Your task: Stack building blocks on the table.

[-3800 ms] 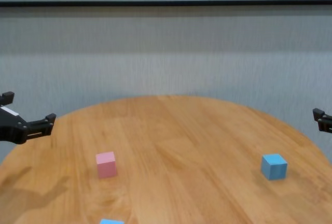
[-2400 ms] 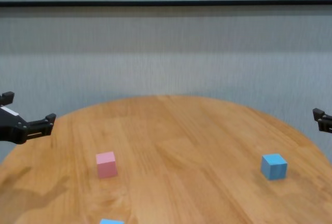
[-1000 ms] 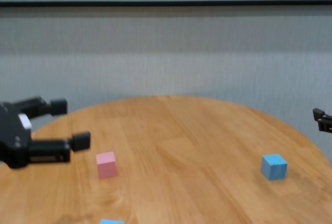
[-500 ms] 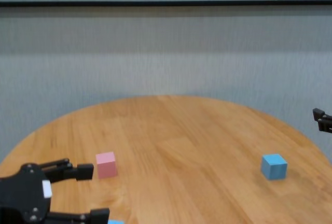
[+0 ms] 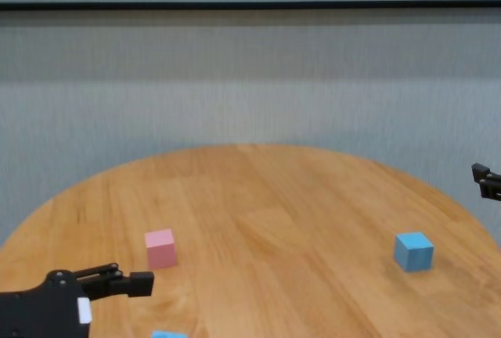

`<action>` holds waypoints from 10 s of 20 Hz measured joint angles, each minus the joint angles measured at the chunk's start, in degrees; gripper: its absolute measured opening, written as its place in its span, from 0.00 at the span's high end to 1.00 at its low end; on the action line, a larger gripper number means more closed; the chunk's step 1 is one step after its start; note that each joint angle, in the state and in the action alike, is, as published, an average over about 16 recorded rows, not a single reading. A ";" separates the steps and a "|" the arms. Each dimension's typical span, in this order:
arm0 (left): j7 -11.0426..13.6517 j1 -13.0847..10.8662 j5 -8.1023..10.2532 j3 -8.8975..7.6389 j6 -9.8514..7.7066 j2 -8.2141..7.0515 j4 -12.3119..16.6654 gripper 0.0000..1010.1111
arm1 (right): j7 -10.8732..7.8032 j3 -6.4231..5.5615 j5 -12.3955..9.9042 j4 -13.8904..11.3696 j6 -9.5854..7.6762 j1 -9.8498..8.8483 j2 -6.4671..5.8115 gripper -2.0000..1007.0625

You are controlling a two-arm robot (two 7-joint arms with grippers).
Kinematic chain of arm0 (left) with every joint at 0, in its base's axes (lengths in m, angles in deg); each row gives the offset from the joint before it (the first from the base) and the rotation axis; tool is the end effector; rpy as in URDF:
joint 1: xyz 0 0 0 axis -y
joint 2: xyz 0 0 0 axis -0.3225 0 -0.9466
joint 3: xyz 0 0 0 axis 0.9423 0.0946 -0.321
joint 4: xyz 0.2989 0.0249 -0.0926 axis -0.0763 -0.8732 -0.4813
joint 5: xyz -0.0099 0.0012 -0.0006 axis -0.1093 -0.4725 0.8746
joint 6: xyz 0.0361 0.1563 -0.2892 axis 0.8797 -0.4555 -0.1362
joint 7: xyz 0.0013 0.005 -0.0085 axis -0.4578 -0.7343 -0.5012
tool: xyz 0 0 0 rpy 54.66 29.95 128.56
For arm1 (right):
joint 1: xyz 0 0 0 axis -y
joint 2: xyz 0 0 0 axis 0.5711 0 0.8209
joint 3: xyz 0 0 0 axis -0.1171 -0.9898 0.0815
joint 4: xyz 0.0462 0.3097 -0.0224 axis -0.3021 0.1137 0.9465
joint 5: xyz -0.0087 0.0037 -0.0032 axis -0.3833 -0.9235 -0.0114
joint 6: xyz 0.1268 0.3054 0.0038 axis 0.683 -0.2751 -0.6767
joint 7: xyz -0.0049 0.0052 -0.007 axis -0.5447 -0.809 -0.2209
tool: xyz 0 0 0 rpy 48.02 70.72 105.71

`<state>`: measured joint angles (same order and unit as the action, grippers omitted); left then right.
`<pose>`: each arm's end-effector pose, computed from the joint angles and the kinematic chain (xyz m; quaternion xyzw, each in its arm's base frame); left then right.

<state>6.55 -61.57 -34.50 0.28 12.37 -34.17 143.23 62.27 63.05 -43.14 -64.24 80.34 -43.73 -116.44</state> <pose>0.3632 0.1210 -0.3486 0.0816 -0.0117 0.1897 0.9784 0.3827 -0.0903 -0.3256 -0.1414 -0.1325 -0.5800 0.7912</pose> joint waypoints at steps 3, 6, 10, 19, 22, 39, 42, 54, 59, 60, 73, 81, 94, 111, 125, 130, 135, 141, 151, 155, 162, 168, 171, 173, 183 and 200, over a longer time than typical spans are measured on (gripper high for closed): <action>0.59 0.37 0.16 0.02 0.26 0.82 -1.14 0.01 | 0.00 0.00 0.00 0.00 0.00 0.00 0.00 0.00; 0.95 0.72 0.28 0.04 0.54 1.57 -2.17 0.01 | 0.00 0.00 0.00 0.00 0.00 0.00 0.00 0.00; 0.89 1.21 0.05 0.15 0.94 2.54 -3.58 0.01 | 0.00 0.00 0.00 0.00 0.00 0.00 0.00 0.00; -2.74 2.49 -4.10 0.70 1.06 4.40 -6.38 0.01 | 0.00 0.00 0.00 0.00 0.00 0.00 0.00 0.00; -4.11 2.91 -5.72 0.73 0.89 4.97 -7.25 0.01 | 0.00 0.00 0.00 0.00 0.00 0.00 0.00 0.00; -4.69 2.42 -8.44 0.18 -0.47 5.20 -6.93 0.01 | 0.00 0.00 0.00 0.00 0.00 0.00 0.00 0.00; -4.49 2.25 -8.32 0.13 -0.53 5.10 -6.71 0.01 | 0.00 0.00 0.00 0.00 0.00 0.00 0.00 0.00; -4.13 2.18 -8.67 0.86 -0.74 5.50 -6.74 0.01 | 0.00 0.00 0.00 0.00 0.00 0.00 0.00 0.00; -4.22 2.30 -9.16 1.44 -0.83 5.90 -6.89 0.01 | 0.00 0.00 0.00 0.00 0.00 0.00 0.00 0.00; -4.26 2.33 -9.26 1.55 -0.85 5.99 -6.92 0.01 | 0.00 0.00 0.00 0.00 0.00 0.00 0.00 0.00; -5.14 3.22 -10.65 2.57 -1.04 7.40 -7.90 0.01 | 0.00 0.00 0.00 0.00 0.00 0.00 0.00 0.00; -5.75 3.99 -11.61 3.01 -1.26 8.17 -9.05 0.01 | 0.00 0.00 0.00 0.00 0.00 0.00 0.00 0.00; -6.85 4.75 -13.09 3.09 -1.48 9.02 -10.56 0.19 | 0.00 0.00 0.00 0.00 0.00 0.00 0.00 0.00; -7.59 4.46 -13.18 2.14 -1.07 8.94 -9.03 0.59 | 0.00 0.00 0.00 0.00 0.00 0.00 0.00 0.00; -11.33 9.96 -15.34 1.85 -2.22 13.51 -9.93 0.61 | 0.00 0.00 0.00 0.00 0.00 0.00 0.00 0.00; -12.91 13.55 -16.86 2.33 -2.52 17.07 -14.01 0.61 | 0.00 0.00 0.00 0.00 0.00 0.00 0.00 0.00; -14.21 16.72 -18.59 2.89 -2.29 20.51 -19.14 0.61 | 0.00 0.00 0.00 0.00 0.00 0.00 0.00 0.00; -15.22 19.24 -20.57 3.39 -1.62 23.86 -24.70 0.61 | 0.00 0.00 0.00 0.00 0.00 0.00 0.00 0.00; -15.99 20.93 -22.94 3.79 -1.13 27.14 -29.36 0.61 | 0.00 0.00 0.00 0.00 0.00 0.00 0.00 0.00; -16.24 21.44 -23.71 3.80 -1.12 27.89 -30.47 0.61 | 0.00 0.00 0.00 0.00 0.00 0.00 0.00 0.00; -16.48 22.24 -24.87 3.62 -1.04 28.53 -32.19 0.61 | 0.00 0.00 0.00 0.00 0.00 0.00 0.00 0.00; -16.47 22.67 -25.66 3.45 -0.93 28.79 -33.19 0.61 | 0.00 0.00 0.00 0.00 0.00 0.00 0.00 0.00; -16.42 22.77 -25.95 3.40 -0.92 28.88 -33.42 0.61 | 0.00 0.00 0.00 0.00 0.00 0.00 0.00 0.00; -16.39 22.82 -26.13 3.39 -0.98 28.92 -33.50 0.61 | 0.00 0.00 0.00 0.00 0.00 0.00 0.00 0.00; -16.22 22.91 -26.62 3.32 -1.70 28.93 -33.43 0.53 | 0.00 0.00 0.00 0.00 0.00 0.00 0.00 0.00; -15.24 18.08 -23.85 0.92 -5.94 22.32 -18.56 0.06 | 0.00 0.00 0.00 0.00 0.00 0.00 0.00 0.00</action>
<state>-8.69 -43.48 -58.36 1.20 6.43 -11.85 124.68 62.27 63.04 -43.14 -64.24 80.34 -43.73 -116.44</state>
